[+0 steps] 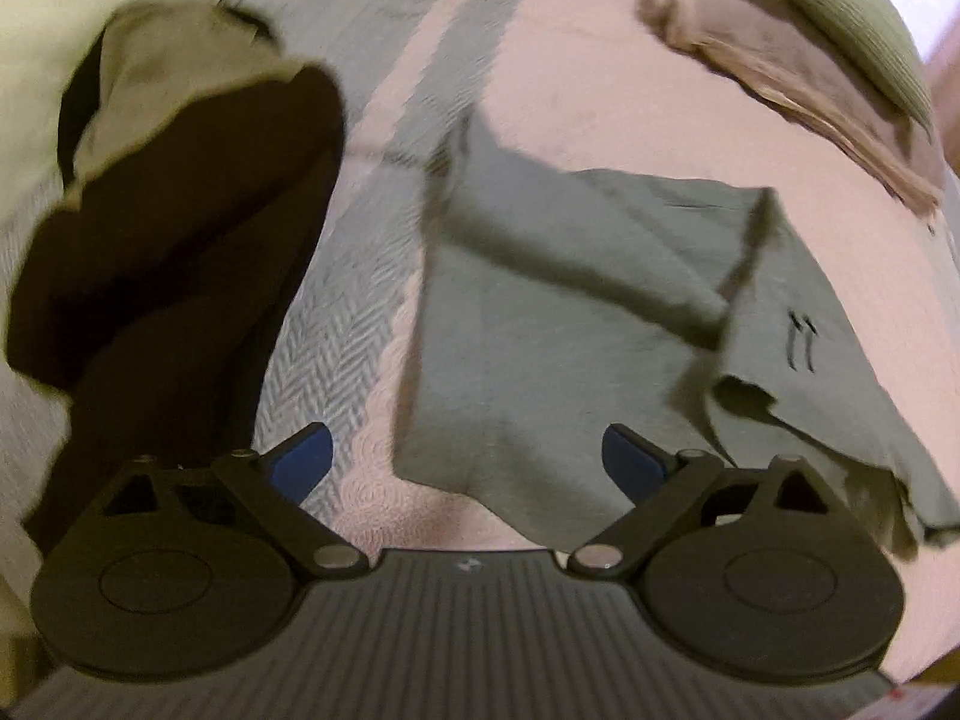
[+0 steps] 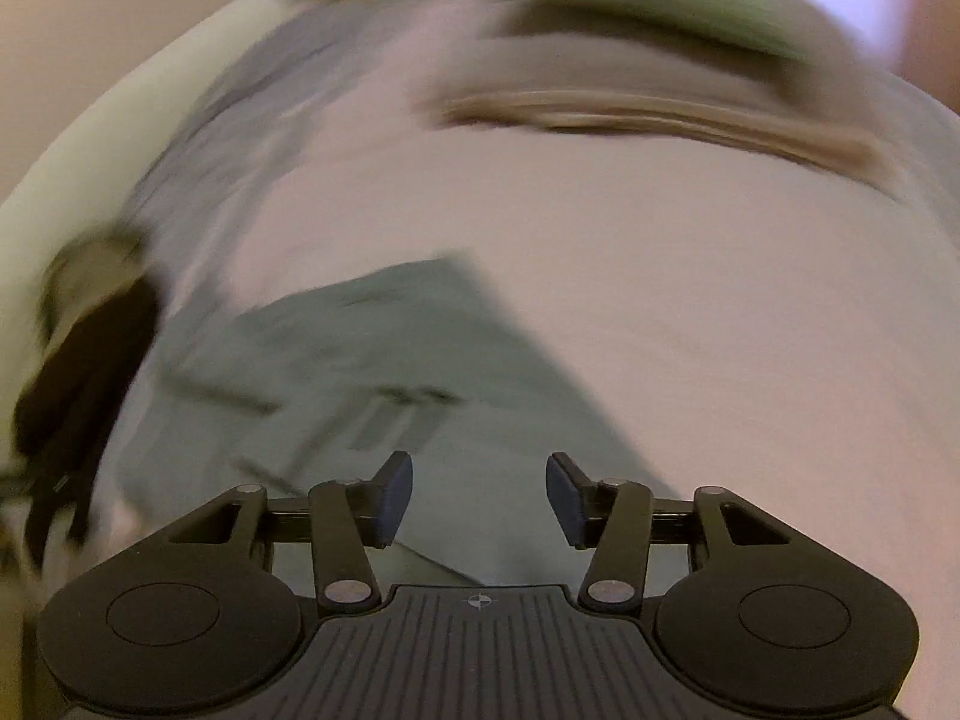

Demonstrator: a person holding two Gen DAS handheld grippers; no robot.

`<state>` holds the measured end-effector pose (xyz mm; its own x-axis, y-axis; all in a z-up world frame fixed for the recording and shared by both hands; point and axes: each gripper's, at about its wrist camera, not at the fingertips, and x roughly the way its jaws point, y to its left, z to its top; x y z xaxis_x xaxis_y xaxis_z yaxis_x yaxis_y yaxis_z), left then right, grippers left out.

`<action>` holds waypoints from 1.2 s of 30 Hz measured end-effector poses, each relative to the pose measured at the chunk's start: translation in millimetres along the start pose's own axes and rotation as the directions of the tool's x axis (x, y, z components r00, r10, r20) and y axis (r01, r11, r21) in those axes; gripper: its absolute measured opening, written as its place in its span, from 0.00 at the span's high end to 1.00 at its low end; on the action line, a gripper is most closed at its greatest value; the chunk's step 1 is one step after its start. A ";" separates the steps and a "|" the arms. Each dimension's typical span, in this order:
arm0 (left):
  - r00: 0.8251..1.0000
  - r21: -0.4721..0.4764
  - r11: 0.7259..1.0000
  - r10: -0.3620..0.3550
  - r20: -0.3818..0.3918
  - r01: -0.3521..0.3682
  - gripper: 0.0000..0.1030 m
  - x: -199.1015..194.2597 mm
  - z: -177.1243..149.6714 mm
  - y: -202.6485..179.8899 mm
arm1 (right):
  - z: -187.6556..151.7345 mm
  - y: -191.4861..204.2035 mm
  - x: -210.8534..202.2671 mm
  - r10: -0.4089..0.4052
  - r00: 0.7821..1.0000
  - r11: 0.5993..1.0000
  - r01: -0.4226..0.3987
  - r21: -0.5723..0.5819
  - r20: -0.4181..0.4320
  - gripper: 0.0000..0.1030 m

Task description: Fold clothes

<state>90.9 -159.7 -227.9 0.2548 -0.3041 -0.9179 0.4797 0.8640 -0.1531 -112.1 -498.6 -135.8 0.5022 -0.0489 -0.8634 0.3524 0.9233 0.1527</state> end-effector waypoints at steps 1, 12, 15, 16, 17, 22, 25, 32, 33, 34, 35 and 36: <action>1.000 -0.020 1.000 -0.009 -0.007 0.009 0.11 9.2 -1.2 7.1 | 12.0 17.5 18.0 0.034 0.999 0.997 -0.035 -0.073 -0.015 0.53; 0.993 -0.210 0.971 -0.120 -0.003 0.117 0.33 83.1 -18.9 30.9 | 97.6 144.6 203.3 0.241 0.950 0.661 -0.310 -0.683 -0.198 0.46; 0.994 -0.231 0.967 -0.104 0.015 0.105 0.50 85.9 -23.8 26.4 | 110.1 169.6 246.5 0.277 0.926 0.536 -0.371 -0.758 -0.258 0.44; 0.993 -0.246 0.962 -0.115 0.022 0.117 0.64 85.1 -26.5 27.0 | 114.7 178.3 260.0 0.280 0.920 0.503 -0.383 -0.775 -0.273 0.44; 0.991 -0.270 0.954 -0.129 0.035 0.134 0.70 82.3 -29.3 28.1 | 116.8 187.3 272.6 0.279 0.916 0.469 -0.392 -0.791 -0.288 0.43; 0.988 -0.275 0.953 -0.091 0.128 0.123 0.76 49.9 -46.9 12.6 | 142.5 220.8 321.6 0.297 0.892 0.345 -0.432 -0.833 -0.340 0.42; 0.986 -0.335 0.933 -0.086 0.140 0.130 0.76 43.8 -60.4 14.3 | 154.1 236.9 342.9 0.331 0.851 0.309 -0.505 -0.806 -0.407 0.40; 0.986 -0.374 0.916 -0.102 0.131 0.145 0.76 50.1 -73.0 22.1 | 146.9 277.8 372.0 0.343 0.763 0.173 -0.624 -0.762 -0.548 0.39; 0.986 -0.375 0.915 -0.104 0.133 0.147 0.76 50.0 -72.7 22.6 | 144.4 280.6 373.7 0.333 0.754 0.172 -0.639 -0.750 -0.566 0.44; 0.985 -0.370 0.917 -0.105 0.137 0.149 0.76 49.1 -72.3 22.7 | 143.8 282.9 374.8 0.325 0.751 0.176 -0.645 -0.743 -0.575 0.53; 0.985 -0.359 0.921 -0.104 0.141 0.149 0.76 46.7 -71.1 21.7 | 145.0 283.6 373.0 0.315 0.757 0.194 -0.642 -0.742 -0.573 0.70; 0.984 -0.348 0.926 -0.101 0.148 0.148 0.76 43.1 -70.1 19.3 | 147.2 281.1 364.3 0.321 0.773 0.225 -0.623 -0.749 -0.547 0.89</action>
<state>52.3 -128.0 -296.1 0.3266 -0.4460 -0.8333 0.1893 0.8946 -0.4047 286.1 -313.0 -336.7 0.0695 0.4673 -0.8814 -0.8251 0.5235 0.2125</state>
